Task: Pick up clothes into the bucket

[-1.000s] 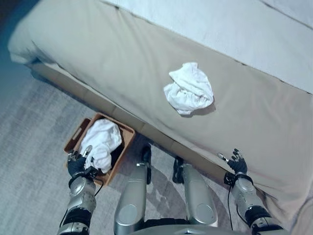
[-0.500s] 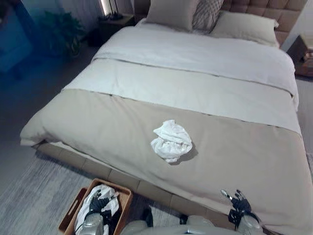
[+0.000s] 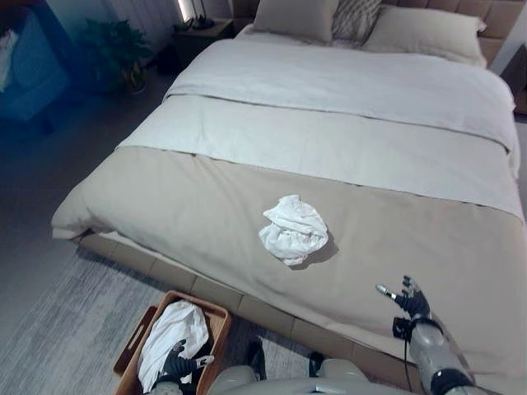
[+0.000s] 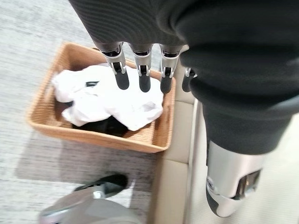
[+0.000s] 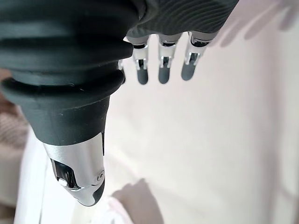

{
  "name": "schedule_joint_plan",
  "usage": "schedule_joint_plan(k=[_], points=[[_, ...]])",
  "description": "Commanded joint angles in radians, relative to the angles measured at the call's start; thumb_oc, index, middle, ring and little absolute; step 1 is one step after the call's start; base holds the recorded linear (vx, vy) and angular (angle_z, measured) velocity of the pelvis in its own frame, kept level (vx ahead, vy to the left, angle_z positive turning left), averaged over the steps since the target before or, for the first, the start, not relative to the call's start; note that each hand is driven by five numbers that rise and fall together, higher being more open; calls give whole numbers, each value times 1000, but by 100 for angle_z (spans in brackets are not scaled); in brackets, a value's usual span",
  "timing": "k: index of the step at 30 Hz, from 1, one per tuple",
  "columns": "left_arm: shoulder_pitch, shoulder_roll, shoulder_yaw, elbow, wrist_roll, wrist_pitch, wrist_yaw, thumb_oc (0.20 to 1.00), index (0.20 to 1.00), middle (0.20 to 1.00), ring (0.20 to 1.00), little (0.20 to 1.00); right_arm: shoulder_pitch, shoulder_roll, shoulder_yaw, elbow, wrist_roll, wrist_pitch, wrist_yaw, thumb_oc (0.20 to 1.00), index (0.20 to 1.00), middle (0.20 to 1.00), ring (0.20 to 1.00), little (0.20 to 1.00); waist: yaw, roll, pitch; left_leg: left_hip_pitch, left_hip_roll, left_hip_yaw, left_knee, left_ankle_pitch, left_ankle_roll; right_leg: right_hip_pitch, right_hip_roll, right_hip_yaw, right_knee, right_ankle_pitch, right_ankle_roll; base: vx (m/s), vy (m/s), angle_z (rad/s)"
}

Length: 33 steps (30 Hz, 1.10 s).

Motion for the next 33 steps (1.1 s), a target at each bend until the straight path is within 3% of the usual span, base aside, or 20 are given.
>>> schedule_joint_plan(k=[1, 5, 10, 16, 26, 27, 28, 30, 31, 32, 33], points=[[-29, 47, 1, -69, 2, -39, 54, 1000, 1000, 1000, 1000, 1000, -157, -77, 65, -119, -178, -49, -62, 1000, 1000, 1000, 1000, 1000, 31, -29, 62, -49, -39, -35, 68, -39, 20, -59, -51, -11, -22, 93, 41, -45, 0, 3], [-5, 63, -33, -137, -44, -50, 84, 1000, 1000, 1000, 1000, 1000, -342, -155, 172, -76, -296, -19, -118, 1000, 1000, 1000, 1000, 1000, 80, -11, 102, -116, -53, -70, 100, -28, 25, -116, -65, -30, 33, 75, 36, -35, -2, 20], [-23, 73, -104, -183, -55, -58, 106, 1000, 1000, 1000, 1000, 1000, -555, -218, 271, 33, -420, 19, -202, 1000, 1000, 1000, 1000, 1000, 138, 21, 167, -204, -91, -150, 140, -11, 30, -186, -118, -100, 130, 40, 28, -46, 12, 48], [-70, 70, -168, -194, -68, -59, 125, 1000, 1000, 1000, 1000, 1000, -718, -235, 312, 149, -425, 50, -244, 1000, 1000, 1000, 1000, 1000, 176, 44, 221, -272, -128, -171, 197, -25, 39, -231, -164, -115, 187, 32, 34, -17, 66, 34], [-153, 84, -221, -233, -99, -48, 136, 1000, 1000, 1000, 1000, 1000, -905, -231, 406, 501, -426, 145, -169, 1000, 1000, 1000, 1000, 1000, 206, 42, 308, -424, -158, -144, 351, -70, 56, -358, -192, -78, 282, 40, 30, -31, 65, 8], [-165, 89, -228, -252, -101, -43, 135, 1000, 1000, 1000, 1000, 1000, -914, -234, 415, 562, -457, 178, -148, 1000, 1000, 1000, 1000, 1000, 208, 40, 323, -429, -164, -140, 374, -107, 57, -368, -194, -64, 305, 8, 35, -52, 55, -3], [-176, 89, -230, -261, -104, -39, 131, 1000, 1000, 1000, 1000, 1000, -913, -230, 408, 587, -461, 189, -144, 1000, 1000, 1000, 1000, 1000, 211, 47, 327, -448, -163, -136, 370, -78, 61, -387, -194, -70, 298, 37, 27, -38, 58, -5], [-178, 91, -234, -282, -111, -36, 127, 1000, 1000, 1000, 1000, 1000, -907, -234, 395, 627, -461, 207, -125, 1000, 1000, 1000, 1000, 1000, 213, 50, 327, -462, -166, -135, 379, -80, 62, -397, -196, -69, 301, 35, 27, -10, 28, -5], [-176, 91, -236, -296, -119, -32, 122, 1000, 1000, 1000, 1000, 1000, -905, -236, 387, 662, -464, 230, -112, 1000, 1000, 1000, 1000, 1000, 215, 50, 327, -458, -170, -136, 394, -116, 62, -397, -198, -61, 318, 4, 33, -15, 32, -5], [-175, 94, -240, -313, -125, -29, 118, 1000, 1000, 1000, 1000, 1000, -919, -239, 379, 676, -470, 239, -108, 1000, 1000, 1000, 1000, 1000, 218, 56, 327, -482, -169, -132, 394, -86, 66, -418, -199, -65, 312, 34, 26, -21, 44, -5], [-177, 97, -240, -322, -129, -26, 117, 1000, 1000, 1000, 1000, 1000, -924, -244, 377, 696, -477, 251, -95, 1000, 1000, 1000, 1000, 1000, 216, 56, 327, -492, -171, -130, 399, -88, 69, -429, -197, -60, 316, 33, 25, -26, 51, -6]])
